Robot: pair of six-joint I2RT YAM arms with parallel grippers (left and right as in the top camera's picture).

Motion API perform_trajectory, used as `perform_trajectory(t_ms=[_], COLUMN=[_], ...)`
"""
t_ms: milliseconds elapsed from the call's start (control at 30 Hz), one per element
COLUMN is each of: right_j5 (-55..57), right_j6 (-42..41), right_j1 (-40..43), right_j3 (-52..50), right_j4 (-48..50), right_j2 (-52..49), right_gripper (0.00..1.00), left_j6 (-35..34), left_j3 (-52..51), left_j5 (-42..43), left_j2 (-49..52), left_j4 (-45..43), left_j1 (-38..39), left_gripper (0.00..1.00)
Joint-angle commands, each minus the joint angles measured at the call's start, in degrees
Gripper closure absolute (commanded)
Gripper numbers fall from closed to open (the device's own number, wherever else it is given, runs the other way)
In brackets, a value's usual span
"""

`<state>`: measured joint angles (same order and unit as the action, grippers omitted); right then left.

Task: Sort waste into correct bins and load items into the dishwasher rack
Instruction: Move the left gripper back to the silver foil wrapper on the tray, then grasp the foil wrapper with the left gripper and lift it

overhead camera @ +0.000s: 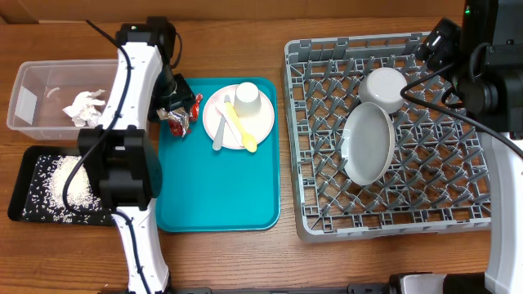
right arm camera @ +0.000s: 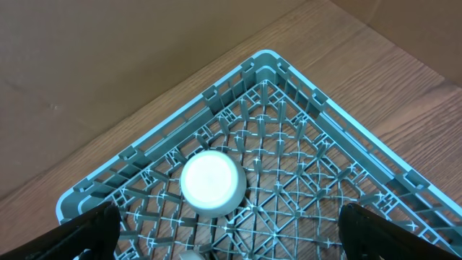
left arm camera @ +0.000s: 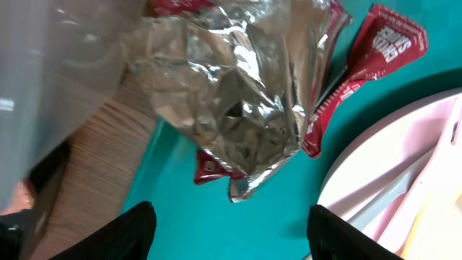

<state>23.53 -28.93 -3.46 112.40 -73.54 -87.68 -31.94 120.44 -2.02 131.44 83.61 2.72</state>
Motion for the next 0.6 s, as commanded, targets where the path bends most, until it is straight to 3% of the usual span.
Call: perform_trajectory(t_ms=[0,367,567], right_j5=[0.8,0.8,0.8], right_j6=[-0.2,-0.2,-0.2], right_j1=[0.0,0.0,0.0], right_j3=[0.8,0.8,0.8], right_j4=[0.2,0.2,0.2], right_j2=[-0.1,-0.1,-0.1], right_gripper=[0.0,0.0,0.0], left_j6=[-2.2,-4.3,-9.5], left_j3=[-0.4,-0.5,-3.3], left_j5=[2.0,1.8,0.3], left_j2=[2.1,3.2,3.2], left_j4=[0.1,-0.9,-2.9], left_j1=[1.2,1.4,1.4], left_gripper=[0.3,0.31,0.31])
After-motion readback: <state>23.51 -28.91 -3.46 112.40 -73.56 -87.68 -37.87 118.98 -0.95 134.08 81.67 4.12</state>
